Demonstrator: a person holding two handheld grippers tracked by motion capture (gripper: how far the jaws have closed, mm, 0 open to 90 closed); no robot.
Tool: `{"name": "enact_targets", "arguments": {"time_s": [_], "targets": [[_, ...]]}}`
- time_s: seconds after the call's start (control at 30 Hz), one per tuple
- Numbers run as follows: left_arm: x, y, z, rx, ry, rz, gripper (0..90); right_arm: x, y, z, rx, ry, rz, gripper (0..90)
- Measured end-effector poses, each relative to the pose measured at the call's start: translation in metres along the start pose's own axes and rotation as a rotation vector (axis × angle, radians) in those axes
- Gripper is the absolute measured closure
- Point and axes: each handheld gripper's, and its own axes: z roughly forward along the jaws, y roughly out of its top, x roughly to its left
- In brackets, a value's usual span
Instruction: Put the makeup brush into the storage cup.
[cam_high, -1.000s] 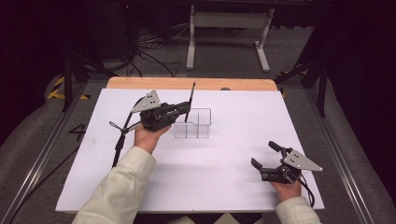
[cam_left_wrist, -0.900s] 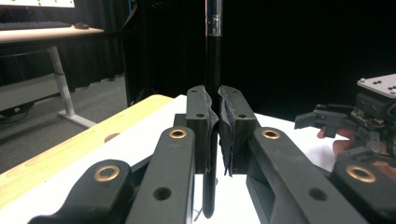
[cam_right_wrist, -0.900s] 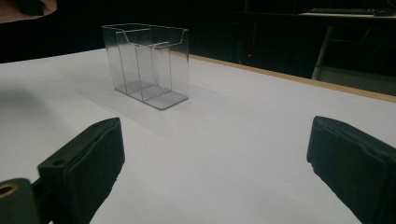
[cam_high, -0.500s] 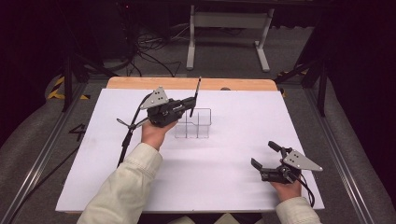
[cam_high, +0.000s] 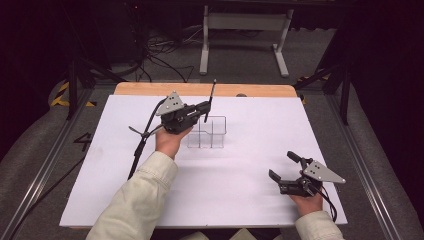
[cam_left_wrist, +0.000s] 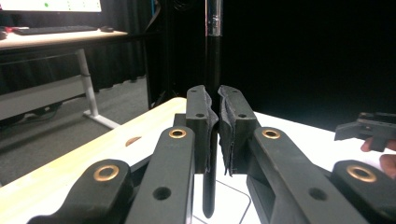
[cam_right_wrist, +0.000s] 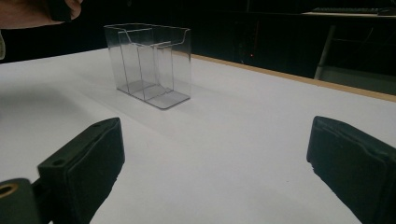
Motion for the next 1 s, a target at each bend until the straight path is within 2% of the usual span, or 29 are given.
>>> {"name": "enact_targets", "arguments": {"time_s": [0.23,0.3,0.33,0.4,0.8,1.0], "targets": [[0.001,-0.005,0.005,0.014,0.009,-0.023,82.9,0.000,0.000,0.000,-0.001,0.002,0.000,4.4],[0.001,-0.008,0.006,0.015,0.016,-0.012,82.9,0.000,0.000,0.000,-0.002,0.004,0.001,4.4],[0.001,-0.009,0.007,0.017,0.015,-0.027,82.9,0.000,0.000,0.000,-0.001,0.003,0.001,4.4],[0.002,-0.013,0.010,0.031,0.016,-0.030,82.9,0.000,0.000,0.000,-0.001,0.003,-0.001,4.4],[0.001,-0.022,0.016,0.062,0.017,-0.023,82.9,0.000,0.000,0.000,-0.002,0.004,0.002,4.4],[0.003,-0.027,0.018,0.097,0.020,-0.024,82.9,0.000,0.000,0.000,-0.003,0.005,0.000,4.4]]}}
